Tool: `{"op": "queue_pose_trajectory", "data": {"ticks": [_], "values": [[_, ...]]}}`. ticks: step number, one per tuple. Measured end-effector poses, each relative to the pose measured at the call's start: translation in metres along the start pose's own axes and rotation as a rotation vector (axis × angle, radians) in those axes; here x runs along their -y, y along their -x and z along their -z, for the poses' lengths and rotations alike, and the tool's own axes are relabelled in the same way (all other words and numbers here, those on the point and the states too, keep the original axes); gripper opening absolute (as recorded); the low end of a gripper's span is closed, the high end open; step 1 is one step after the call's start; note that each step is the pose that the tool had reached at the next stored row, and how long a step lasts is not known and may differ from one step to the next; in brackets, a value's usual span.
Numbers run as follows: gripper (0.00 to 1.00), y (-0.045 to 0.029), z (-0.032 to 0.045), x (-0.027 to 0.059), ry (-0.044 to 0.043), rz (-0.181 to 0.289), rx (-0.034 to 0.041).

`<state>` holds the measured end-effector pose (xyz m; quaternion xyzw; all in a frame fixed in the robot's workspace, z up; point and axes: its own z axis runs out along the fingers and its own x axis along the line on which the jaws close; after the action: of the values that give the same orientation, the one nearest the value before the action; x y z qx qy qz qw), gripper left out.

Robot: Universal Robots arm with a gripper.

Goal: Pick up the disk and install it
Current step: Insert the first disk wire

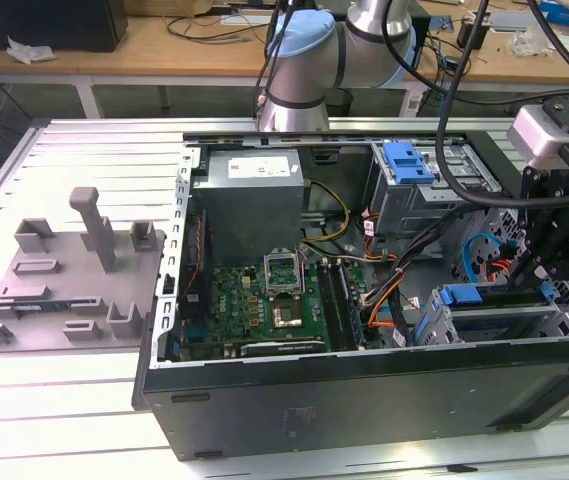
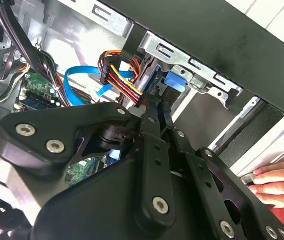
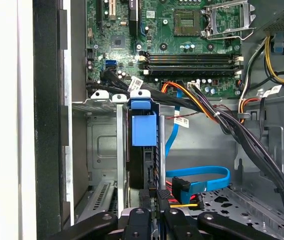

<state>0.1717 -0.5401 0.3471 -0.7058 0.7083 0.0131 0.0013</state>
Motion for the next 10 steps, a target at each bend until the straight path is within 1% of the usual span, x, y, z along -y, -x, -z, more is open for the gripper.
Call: {"op": "queue_pose_trajectory", "data": {"ticks": [7,8,10], "values": [[0.16,0.0000,-0.0001,0.0000,0.0001,0.000,0.0000],[0.16,0.0000,-0.0006,0.0000,0.0001,0.000,0.0002],[0.16,0.0000,-0.0042,0.0009,0.0000,0.000,-0.0002]]}}
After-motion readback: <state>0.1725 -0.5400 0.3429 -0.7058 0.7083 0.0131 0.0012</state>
